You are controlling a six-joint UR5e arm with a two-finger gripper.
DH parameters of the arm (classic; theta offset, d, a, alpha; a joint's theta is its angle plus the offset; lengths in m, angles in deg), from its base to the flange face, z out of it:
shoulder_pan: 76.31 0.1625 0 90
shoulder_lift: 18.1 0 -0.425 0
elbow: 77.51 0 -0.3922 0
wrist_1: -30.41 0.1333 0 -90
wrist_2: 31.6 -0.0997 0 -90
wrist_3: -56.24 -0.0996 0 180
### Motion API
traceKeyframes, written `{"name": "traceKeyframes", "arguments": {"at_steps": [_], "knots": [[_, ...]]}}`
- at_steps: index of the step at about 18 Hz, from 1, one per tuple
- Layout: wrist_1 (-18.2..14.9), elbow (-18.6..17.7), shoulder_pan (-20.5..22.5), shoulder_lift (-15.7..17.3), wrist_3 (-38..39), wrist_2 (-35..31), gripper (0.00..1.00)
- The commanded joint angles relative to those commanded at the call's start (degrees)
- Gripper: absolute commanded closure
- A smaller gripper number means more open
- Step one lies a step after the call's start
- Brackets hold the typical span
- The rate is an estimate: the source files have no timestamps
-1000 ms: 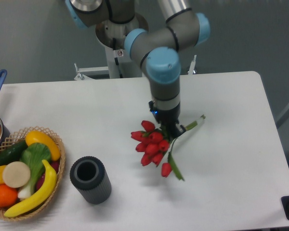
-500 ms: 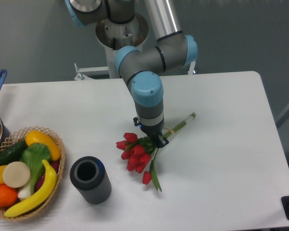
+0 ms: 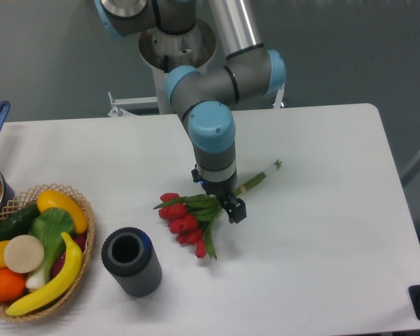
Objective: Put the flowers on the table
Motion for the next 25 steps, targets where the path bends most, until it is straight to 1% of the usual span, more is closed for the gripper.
{"name": "traceKeyframes", "arguments": {"at_steps": [3, 5, 7, 8, 11, 13, 17, 20, 22, 25], "knots": [[0.0, 1.49, 1.93, 2.64, 2.55, 5.78, 0.0], [-0.35, 2.29, 4.65, 5.01, 2.64, 10.35, 0.0], [-0.79, 2.64, 6.77, 6.68, 2.55, 14.57, 0.0], [-1.05, 2.55, 8.6, 8.26, 2.47, 16.07, 0.0], [-3.68, 2.55, 11.95, 10.9, 1.24, 20.12, 0.0], [-6.05, 2.47, 13.45, 12.48, -1.91, 20.39, 0.0], [-12.47, 1.94, 18.1, 15.82, -13.77, 20.22, 0.0], [-16.86, 0.45, 21.27, 18.37, -22.03, 20.13, 0.0], [-18.54, -0.26, 23.46, 19.52, -26.52, 20.13, 0.0], [-18.98, -0.43, 23.82, 19.79, -27.68, 20.13, 0.0]]}}
